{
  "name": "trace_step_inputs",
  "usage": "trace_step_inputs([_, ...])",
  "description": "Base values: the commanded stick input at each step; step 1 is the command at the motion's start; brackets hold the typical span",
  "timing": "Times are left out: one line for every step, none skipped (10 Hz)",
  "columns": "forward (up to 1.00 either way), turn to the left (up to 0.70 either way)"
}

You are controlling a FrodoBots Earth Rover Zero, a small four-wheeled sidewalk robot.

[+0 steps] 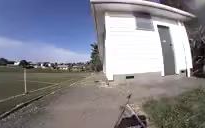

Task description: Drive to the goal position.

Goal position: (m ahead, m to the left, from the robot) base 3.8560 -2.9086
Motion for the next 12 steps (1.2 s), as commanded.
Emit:
trace_step_inputs([0.7, 0.0])
trace_step_inputs([0.7, 0.0])
trace_step_inputs([0.7, 0.0])
trace_step_inputs([0.7, 0.0])
trace_step_inputs([0.7, 0.0])
trace_step_inputs([0.7, 0.0])
trace_step_inputs([0.7, 0.0])
trace_step_inputs([0.7, 0.0])
trace_step_inputs([0.7, 0.0])
trace_step_inputs([0.7, 0.0])
trace_step_inputs([0.7, 0.0])
trace_step_inputs([0.7, 0.0])
